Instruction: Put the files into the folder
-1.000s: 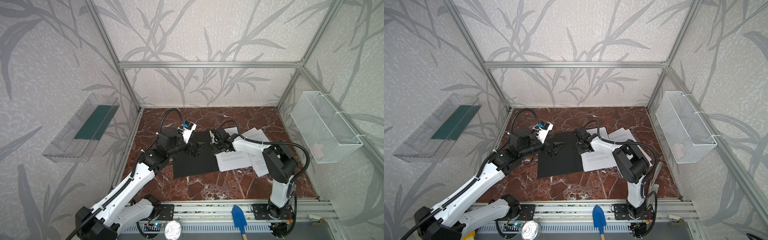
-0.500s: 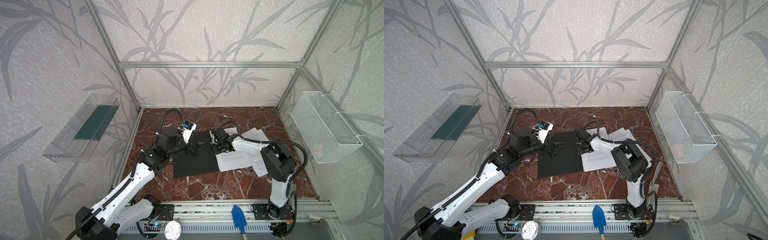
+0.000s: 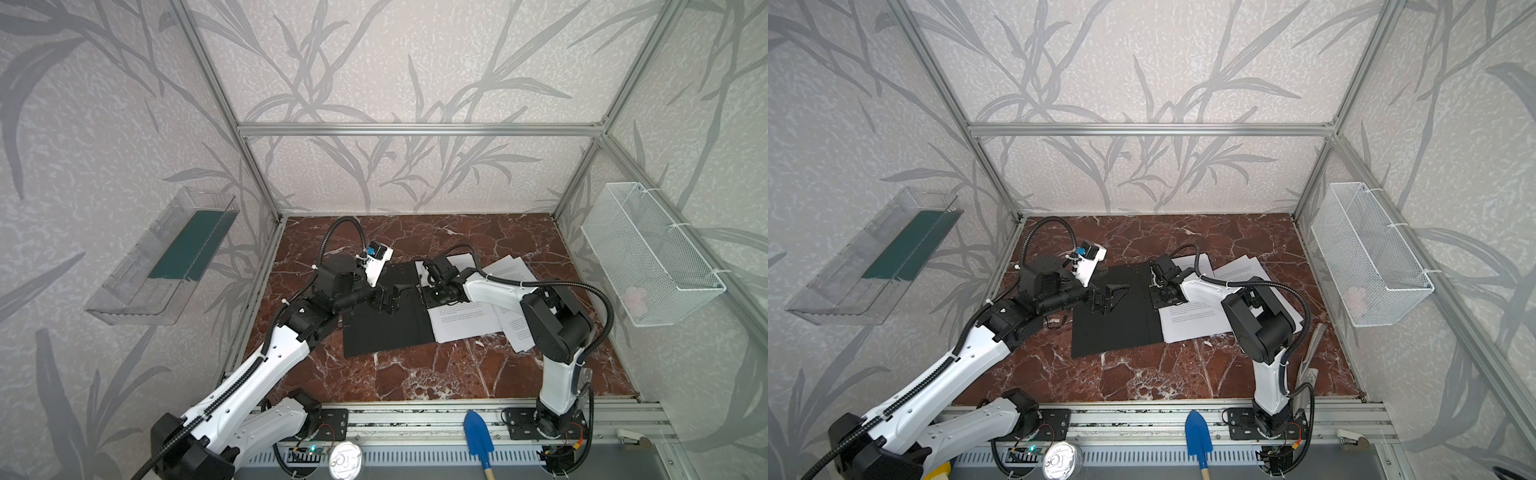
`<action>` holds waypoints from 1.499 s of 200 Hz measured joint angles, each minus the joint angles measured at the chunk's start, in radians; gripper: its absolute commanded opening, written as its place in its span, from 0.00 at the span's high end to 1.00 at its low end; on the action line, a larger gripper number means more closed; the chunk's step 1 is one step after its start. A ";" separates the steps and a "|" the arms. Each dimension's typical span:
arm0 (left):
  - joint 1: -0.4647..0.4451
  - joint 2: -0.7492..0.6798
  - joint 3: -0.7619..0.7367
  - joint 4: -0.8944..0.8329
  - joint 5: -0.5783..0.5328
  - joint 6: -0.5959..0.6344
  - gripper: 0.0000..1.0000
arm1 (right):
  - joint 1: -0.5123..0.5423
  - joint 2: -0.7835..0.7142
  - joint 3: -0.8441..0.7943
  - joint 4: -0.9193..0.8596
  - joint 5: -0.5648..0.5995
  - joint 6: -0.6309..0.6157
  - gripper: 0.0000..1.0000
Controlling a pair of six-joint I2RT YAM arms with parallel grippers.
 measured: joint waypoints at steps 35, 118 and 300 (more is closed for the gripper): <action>0.000 0.000 0.000 0.000 0.000 0.000 0.01 | 0.029 0.009 0.003 0.041 -0.020 0.077 0.98; 0.000 -0.003 0.000 0.000 0.000 0.000 0.01 | 0.133 0.089 0.117 0.099 -0.008 0.254 0.98; 0.000 -0.023 0.000 0.001 -0.005 -0.002 0.01 | 0.265 0.084 0.146 0.183 0.241 0.278 0.31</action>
